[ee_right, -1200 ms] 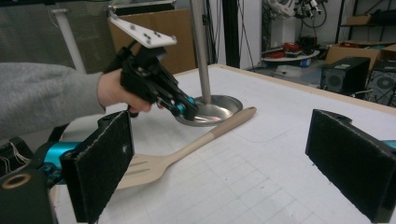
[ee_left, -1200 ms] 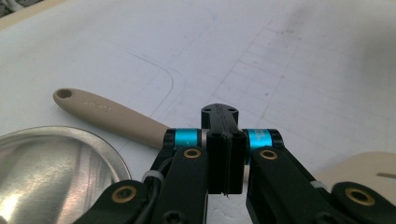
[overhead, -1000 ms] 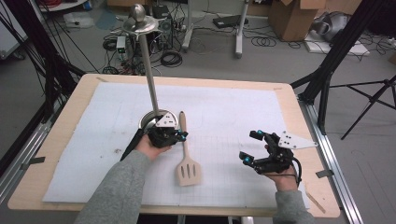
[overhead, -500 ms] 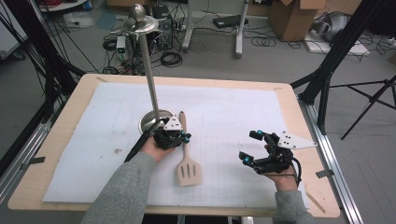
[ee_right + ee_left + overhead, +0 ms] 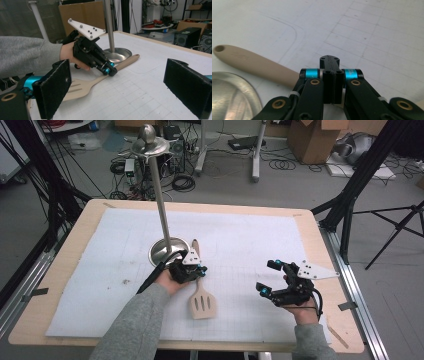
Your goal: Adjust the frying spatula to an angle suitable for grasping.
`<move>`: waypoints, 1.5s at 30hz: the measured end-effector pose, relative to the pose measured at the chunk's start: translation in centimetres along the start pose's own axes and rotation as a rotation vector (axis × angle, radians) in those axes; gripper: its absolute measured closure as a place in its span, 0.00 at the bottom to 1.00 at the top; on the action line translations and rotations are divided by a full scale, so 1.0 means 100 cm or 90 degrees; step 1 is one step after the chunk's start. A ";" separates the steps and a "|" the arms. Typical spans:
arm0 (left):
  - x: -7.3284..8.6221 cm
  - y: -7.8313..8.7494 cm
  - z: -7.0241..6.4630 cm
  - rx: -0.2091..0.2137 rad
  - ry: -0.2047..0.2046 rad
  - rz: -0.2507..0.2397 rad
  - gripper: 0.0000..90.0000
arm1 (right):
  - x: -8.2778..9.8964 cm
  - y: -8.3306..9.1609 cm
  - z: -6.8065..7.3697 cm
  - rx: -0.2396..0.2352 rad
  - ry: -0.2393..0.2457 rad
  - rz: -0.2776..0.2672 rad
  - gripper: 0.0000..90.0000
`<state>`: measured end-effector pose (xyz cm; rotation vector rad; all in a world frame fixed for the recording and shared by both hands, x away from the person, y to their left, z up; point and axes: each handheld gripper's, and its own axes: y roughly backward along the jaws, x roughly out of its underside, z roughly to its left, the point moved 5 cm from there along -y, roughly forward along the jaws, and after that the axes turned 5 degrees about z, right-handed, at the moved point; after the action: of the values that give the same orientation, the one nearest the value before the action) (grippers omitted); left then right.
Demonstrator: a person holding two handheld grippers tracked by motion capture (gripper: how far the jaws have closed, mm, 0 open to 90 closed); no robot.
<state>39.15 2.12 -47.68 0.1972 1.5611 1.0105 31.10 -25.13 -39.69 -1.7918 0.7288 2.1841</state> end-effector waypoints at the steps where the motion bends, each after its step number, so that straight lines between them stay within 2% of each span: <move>1: 0.000 0.001 -0.001 -0.002 0.000 0.006 1.00 | 0.000 0.000 0.000 0.002 0.000 0.000 0.08; 3: 0.001 0.002 -0.002 0.001 -0.003 0.010 1.00 | 0.000 0.001 0.000 0.003 -0.002 0.000 0.08; 10: 0.006 0.007 -0.006 0.013 0.004 -0.009 1.00 | 0.001 0.001 -0.001 0.004 -0.002 0.002 0.08; 22: 0.014 0.018 -0.021 0.025 -0.020 -0.004 1.00 | 0.002 0.000 0.000 0.003 0.000 0.011 0.08; 30: 0.030 0.034 -0.032 0.038 -0.031 -0.011 1.00 | 0.003 -0.002 0.001 0.001 -0.001 0.020 0.08; 45: 0.059 0.066 -0.042 0.053 -0.040 -0.015 1.00 | 0.004 -0.004 0.002 0.000 0.002 0.027 0.08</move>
<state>31.19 7.86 -47.79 0.2657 1.5467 0.9130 31.03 -24.77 -40.16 -1.7950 0.7746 2.2082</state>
